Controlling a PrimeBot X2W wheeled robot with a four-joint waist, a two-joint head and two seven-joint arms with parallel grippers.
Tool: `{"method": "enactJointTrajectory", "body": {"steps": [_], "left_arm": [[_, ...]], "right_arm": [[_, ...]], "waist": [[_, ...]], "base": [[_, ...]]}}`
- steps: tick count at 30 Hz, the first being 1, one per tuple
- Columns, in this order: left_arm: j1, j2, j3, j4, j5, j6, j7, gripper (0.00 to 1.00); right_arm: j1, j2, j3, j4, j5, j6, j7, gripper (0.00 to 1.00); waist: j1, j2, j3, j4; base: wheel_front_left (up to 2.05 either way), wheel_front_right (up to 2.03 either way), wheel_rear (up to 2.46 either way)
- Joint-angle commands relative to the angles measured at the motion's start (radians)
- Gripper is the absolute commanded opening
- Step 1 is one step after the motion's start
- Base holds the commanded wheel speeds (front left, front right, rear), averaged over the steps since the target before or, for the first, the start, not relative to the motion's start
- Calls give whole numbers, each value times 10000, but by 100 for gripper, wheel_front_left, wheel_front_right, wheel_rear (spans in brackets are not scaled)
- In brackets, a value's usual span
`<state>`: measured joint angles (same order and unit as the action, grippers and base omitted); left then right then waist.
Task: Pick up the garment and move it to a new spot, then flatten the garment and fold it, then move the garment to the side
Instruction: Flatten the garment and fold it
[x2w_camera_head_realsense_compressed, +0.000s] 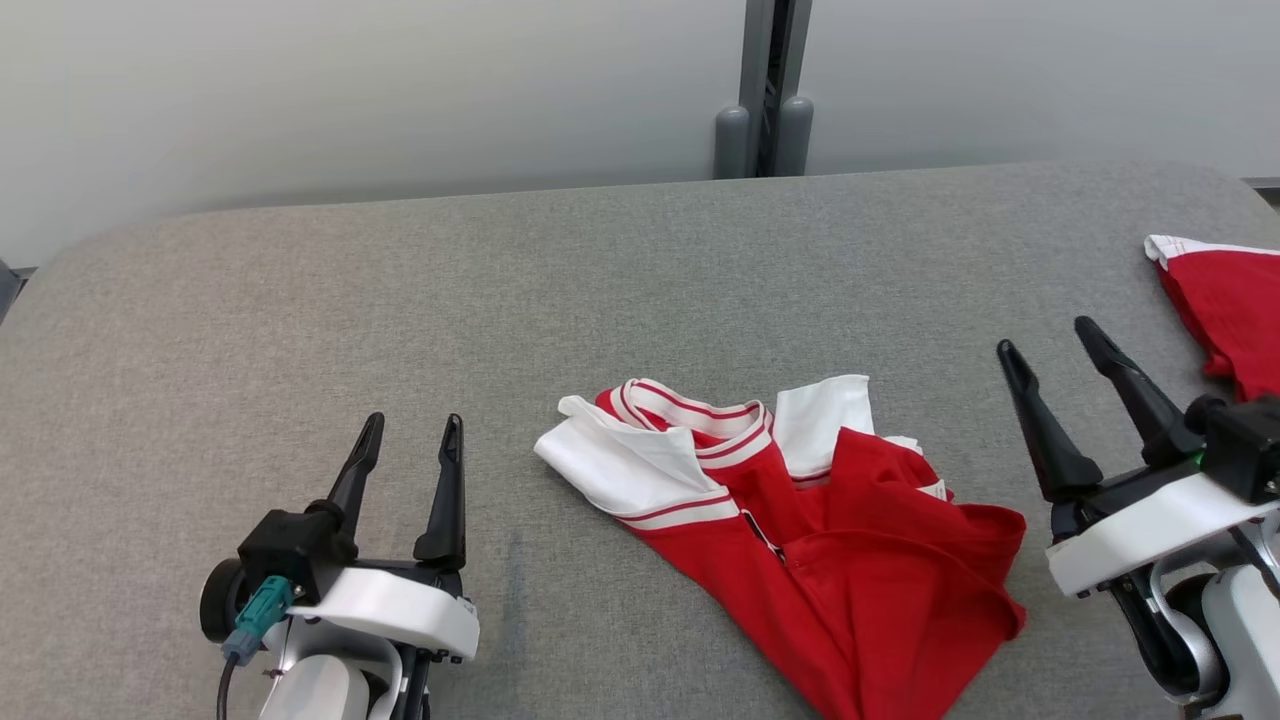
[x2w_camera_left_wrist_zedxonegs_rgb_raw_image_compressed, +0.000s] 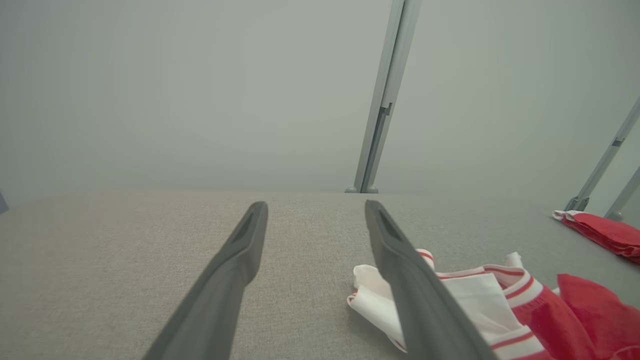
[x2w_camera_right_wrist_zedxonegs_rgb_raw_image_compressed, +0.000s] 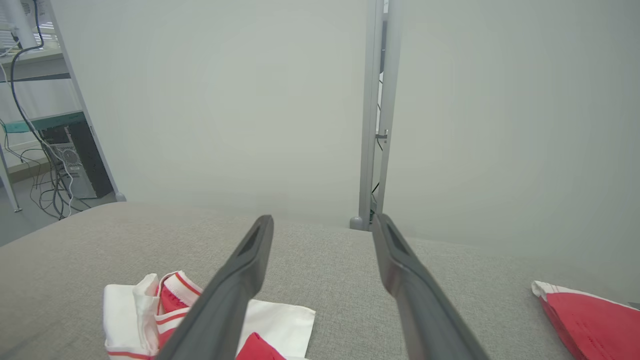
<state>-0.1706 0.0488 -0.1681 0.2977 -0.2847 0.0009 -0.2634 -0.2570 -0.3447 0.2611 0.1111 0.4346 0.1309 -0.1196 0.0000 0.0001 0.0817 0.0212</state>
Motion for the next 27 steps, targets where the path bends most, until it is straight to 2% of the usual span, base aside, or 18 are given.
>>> {"method": "enactJointTrajectory", "body": {"steps": [1,7,12,19,27], "left_arm": [[85,37,-12,-82,-59,-37,-17,100],[394,40,-8,-318,-42,36,-17,100],[451,39,-7,-401,5,32,-17,100],[95,39,-221,-421,22,32,-17,100],[-318,39,-713,-237,-78,65,-17,100]], "right_arm": [[-20,188,-203,337,-61,-2,-282,100],[133,680,-425,1441,-335,-2,-849,100],[-5,707,-402,1757,-313,-4,-1010,100],[-568,333,-245,2159,-30,-4,-703,100],[-1873,-615,1130,3559,1647,-4,813,100]], "waist": [[0,-1,7,128],[0,-1,93,365],[0,-1,224,463],[0,-1,739,778],[0,-1,1507,1595]], "base": [[0,0,0],[0,0,0],[0,0,0],[0,0,0],[0,0,0]]}}
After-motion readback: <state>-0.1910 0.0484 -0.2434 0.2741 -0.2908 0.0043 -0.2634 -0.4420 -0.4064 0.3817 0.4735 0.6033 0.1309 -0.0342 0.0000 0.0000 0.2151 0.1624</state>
